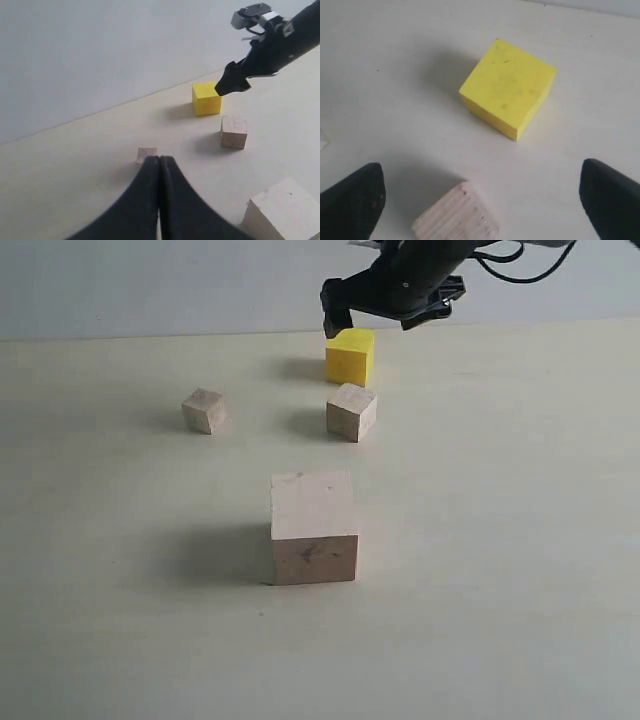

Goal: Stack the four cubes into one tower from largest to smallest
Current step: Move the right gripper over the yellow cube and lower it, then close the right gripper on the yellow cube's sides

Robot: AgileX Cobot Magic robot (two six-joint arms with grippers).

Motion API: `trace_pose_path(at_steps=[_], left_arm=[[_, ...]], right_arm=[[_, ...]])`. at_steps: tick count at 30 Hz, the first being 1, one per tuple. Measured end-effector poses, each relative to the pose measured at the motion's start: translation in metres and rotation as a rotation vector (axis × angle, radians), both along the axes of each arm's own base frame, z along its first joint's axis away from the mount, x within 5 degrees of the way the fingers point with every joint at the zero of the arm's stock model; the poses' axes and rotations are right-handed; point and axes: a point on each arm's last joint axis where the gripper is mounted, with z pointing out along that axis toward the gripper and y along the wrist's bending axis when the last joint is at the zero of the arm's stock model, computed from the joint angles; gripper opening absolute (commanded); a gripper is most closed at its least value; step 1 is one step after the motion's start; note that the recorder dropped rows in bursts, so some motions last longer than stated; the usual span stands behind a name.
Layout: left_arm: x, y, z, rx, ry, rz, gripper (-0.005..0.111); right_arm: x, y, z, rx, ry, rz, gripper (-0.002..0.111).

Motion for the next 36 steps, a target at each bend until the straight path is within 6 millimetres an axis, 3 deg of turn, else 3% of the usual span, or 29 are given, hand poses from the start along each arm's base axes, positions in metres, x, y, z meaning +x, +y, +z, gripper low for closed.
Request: trace_pose_path(at_steps=[6, 15, 25, 36], left_arm=[[-0.018, 0.007, -0.002, -0.048, -0.021, -0.002, 0.000], [-0.033, 0.013, -0.001, -0.075, -0.057, -0.003, 0.000], [-0.033, 0.014, -0.002, -0.075, -0.057, -0.003, 0.000], [-0.034, 0.013, -0.002, -0.087, -0.052, -0.004, 0.000]], right_arm=[[0.017, 0.014, -0.022, -0.082, -0.012, 0.015, 0.103], [0.026, 0.018, -0.056, -0.118, 0.034, 0.019, 0.103], [0.042, 0.023, -0.061, -0.108, -0.015, 0.019, 0.103], [0.050, 0.023, -0.080, -0.157, -0.056, 0.044, 0.103]])
